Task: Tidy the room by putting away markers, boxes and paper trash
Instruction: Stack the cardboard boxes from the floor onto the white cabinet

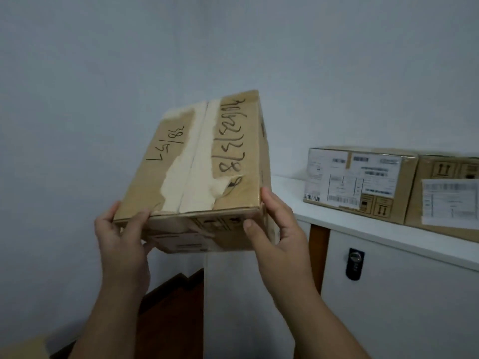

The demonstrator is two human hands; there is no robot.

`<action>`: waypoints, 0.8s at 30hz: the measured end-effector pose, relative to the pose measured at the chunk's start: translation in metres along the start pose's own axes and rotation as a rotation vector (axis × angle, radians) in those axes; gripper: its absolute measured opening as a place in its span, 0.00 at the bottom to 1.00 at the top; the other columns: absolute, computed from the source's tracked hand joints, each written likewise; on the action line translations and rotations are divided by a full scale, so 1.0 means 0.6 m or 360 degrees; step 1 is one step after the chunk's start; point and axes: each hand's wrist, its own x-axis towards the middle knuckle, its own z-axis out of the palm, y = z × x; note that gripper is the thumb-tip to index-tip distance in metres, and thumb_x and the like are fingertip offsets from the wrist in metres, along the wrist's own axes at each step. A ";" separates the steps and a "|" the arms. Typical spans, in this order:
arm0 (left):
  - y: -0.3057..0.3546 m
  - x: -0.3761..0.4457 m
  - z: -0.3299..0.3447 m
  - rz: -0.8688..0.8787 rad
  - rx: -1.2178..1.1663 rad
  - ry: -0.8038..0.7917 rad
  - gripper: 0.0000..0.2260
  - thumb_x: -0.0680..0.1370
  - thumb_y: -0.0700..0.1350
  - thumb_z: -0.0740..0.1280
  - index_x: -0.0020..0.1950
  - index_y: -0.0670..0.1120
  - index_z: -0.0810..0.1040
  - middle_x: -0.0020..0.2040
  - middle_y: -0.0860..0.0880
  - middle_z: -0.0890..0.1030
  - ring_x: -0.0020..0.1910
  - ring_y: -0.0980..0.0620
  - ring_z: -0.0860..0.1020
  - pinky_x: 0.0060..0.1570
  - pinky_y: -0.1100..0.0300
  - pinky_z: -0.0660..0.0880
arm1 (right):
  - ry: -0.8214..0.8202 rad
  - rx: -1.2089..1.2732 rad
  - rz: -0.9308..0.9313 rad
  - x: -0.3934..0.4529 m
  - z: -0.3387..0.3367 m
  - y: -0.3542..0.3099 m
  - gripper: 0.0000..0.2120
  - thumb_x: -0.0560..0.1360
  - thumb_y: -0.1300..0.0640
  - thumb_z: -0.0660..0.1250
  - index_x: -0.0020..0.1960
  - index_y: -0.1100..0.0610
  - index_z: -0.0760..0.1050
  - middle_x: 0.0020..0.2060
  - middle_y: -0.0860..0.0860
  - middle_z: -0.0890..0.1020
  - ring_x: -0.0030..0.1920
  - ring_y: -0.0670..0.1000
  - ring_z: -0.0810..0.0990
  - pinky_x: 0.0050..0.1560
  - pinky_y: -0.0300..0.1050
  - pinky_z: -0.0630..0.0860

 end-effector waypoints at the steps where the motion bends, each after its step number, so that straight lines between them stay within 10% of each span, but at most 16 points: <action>1: -0.003 0.013 0.022 -0.0013 0.0026 -0.0074 0.22 0.77 0.44 0.70 0.68 0.53 0.68 0.56 0.61 0.73 0.52 0.61 0.76 0.46 0.51 0.79 | 0.0009 -0.0037 0.0016 0.017 -0.009 -0.003 0.26 0.75 0.60 0.69 0.64 0.34 0.69 0.66 0.34 0.72 0.65 0.30 0.67 0.68 0.35 0.68; 5: -0.024 0.069 0.104 0.0045 0.0320 -0.0380 0.28 0.71 0.53 0.75 0.69 0.58 0.68 0.59 0.63 0.73 0.57 0.60 0.76 0.52 0.52 0.78 | -0.0072 -0.0177 0.0212 0.081 -0.040 -0.001 0.34 0.74 0.57 0.70 0.74 0.40 0.59 0.71 0.40 0.67 0.64 0.34 0.68 0.64 0.41 0.72; 9: -0.050 0.112 0.169 0.0749 0.1070 -0.0760 0.26 0.70 0.54 0.75 0.65 0.59 0.71 0.70 0.51 0.66 0.70 0.51 0.67 0.67 0.52 0.67 | -0.0214 -0.0339 0.0237 0.125 -0.064 0.009 0.38 0.74 0.54 0.69 0.76 0.39 0.53 0.73 0.40 0.62 0.69 0.41 0.64 0.60 0.38 0.71; 14: -0.082 0.143 0.246 0.0664 0.1174 -0.0908 0.27 0.71 0.57 0.73 0.69 0.63 0.69 0.78 0.52 0.54 0.76 0.52 0.56 0.68 0.57 0.58 | -0.0354 -0.0705 0.0171 0.165 -0.124 0.003 0.34 0.71 0.42 0.67 0.71 0.29 0.54 0.76 0.37 0.55 0.76 0.44 0.54 0.73 0.55 0.61; 20: -0.152 0.156 0.326 0.0518 0.1372 -0.1097 0.33 0.72 0.58 0.73 0.74 0.64 0.62 0.80 0.54 0.43 0.78 0.42 0.42 0.74 0.37 0.53 | 0.0211 -0.1234 0.0124 0.200 -0.292 -0.005 0.24 0.74 0.49 0.67 0.67 0.35 0.65 0.75 0.45 0.59 0.75 0.52 0.54 0.72 0.60 0.58; 24: -0.179 0.184 0.373 0.0513 0.1417 -0.1153 0.33 0.68 0.55 0.77 0.69 0.60 0.66 0.77 0.50 0.50 0.76 0.41 0.53 0.72 0.41 0.61 | 0.0555 -0.1897 0.0055 0.224 -0.412 -0.015 0.25 0.75 0.51 0.65 0.71 0.45 0.64 0.77 0.53 0.54 0.76 0.56 0.48 0.74 0.60 0.50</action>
